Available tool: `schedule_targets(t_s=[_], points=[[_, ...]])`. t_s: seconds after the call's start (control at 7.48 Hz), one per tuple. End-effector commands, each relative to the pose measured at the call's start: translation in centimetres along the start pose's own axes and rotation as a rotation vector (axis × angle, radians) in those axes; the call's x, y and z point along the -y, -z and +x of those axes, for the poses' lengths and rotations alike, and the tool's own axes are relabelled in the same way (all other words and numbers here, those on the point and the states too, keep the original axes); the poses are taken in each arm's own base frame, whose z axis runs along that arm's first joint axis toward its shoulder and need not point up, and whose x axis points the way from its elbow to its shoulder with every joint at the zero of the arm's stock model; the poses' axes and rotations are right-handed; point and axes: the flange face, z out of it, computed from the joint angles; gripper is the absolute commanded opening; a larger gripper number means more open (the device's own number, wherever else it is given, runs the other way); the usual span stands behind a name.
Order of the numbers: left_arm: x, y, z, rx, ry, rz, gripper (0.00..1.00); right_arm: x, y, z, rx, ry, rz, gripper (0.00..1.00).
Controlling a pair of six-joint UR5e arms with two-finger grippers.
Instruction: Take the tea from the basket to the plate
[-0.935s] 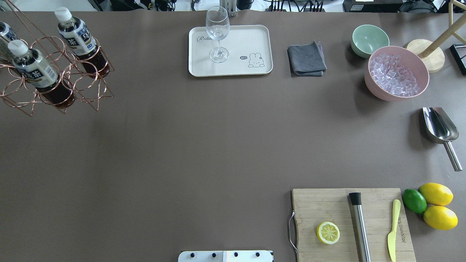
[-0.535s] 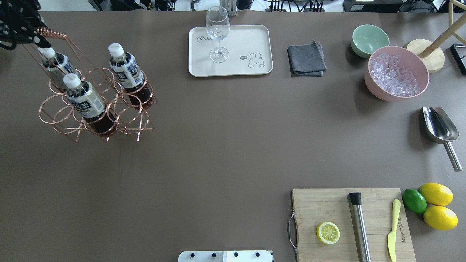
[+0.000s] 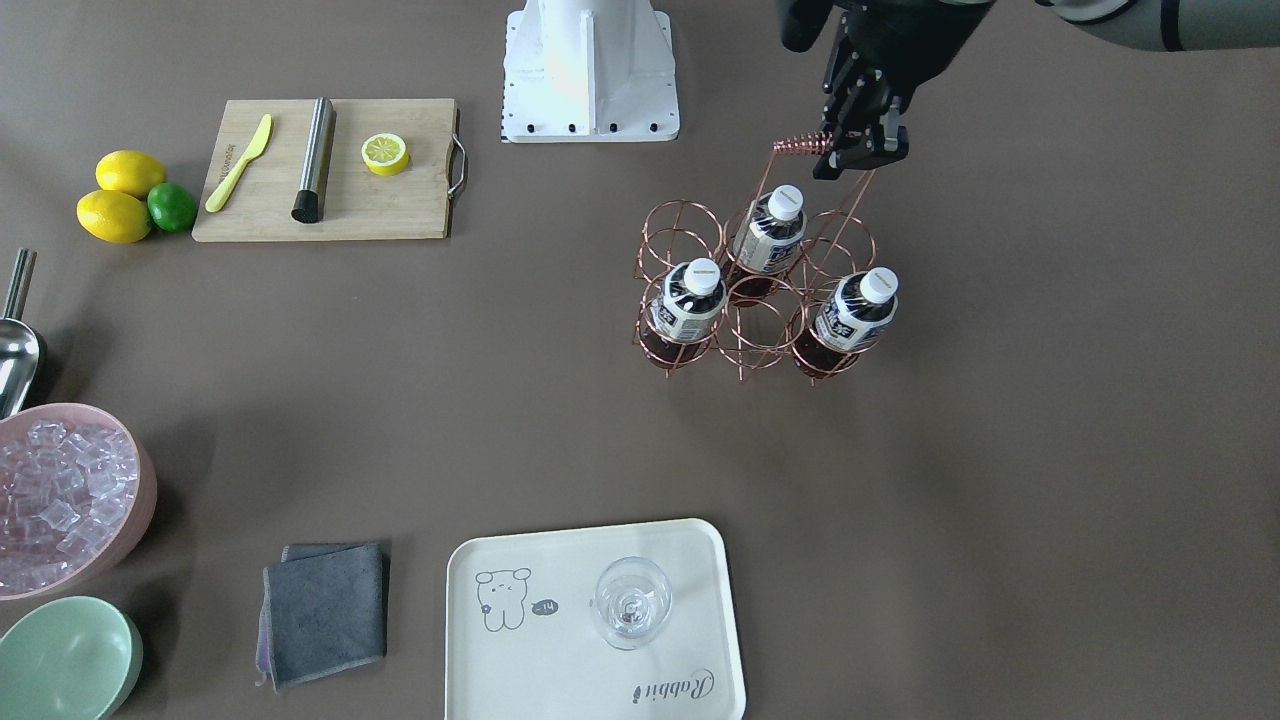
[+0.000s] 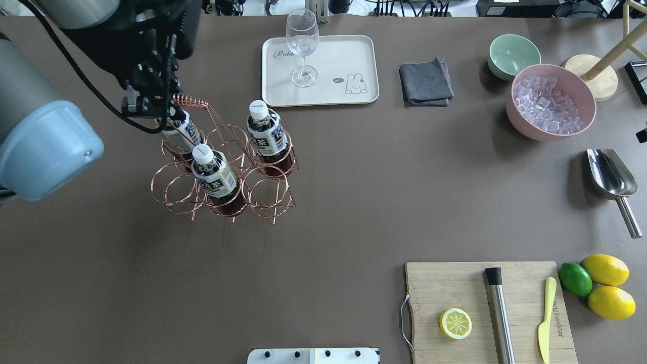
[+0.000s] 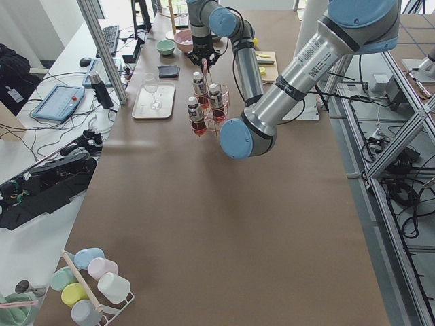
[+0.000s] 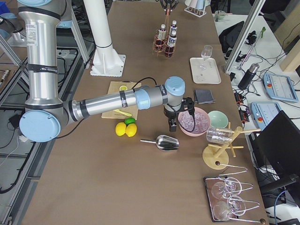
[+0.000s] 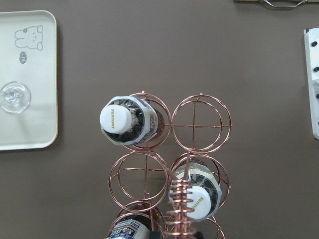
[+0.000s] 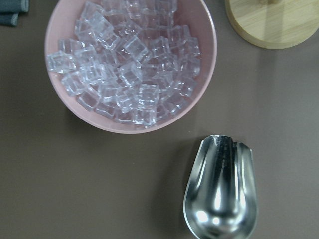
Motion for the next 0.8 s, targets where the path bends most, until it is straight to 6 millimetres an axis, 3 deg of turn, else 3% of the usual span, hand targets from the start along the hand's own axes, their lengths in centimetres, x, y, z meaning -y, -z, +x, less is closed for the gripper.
schedule_targets(t_s=[0.0,0.13,0.4,0.67], points=[[5.2,-2.0,2.6,-0.009,0.010,0.021,0.00,2.6,-1.0,-12.6,0.040,-0.170,-0.042,1.00],[7.2,-2.4,3.4,0.008,0.014,0.012,0.00,2.8,-0.8,-16.6,0.056,-0.204,-0.063,1.00],[10.8,-3.2,5.1,-0.014,0.040,0.025,0.00,4.2,-2.4,-22.4,0.103,-0.251,-0.118,1.00],[12.3,-5.0,5.4,-0.026,0.044,0.036,0.00,6.8,-3.6,-30.6,0.129,-0.409,-0.162,1.00]])
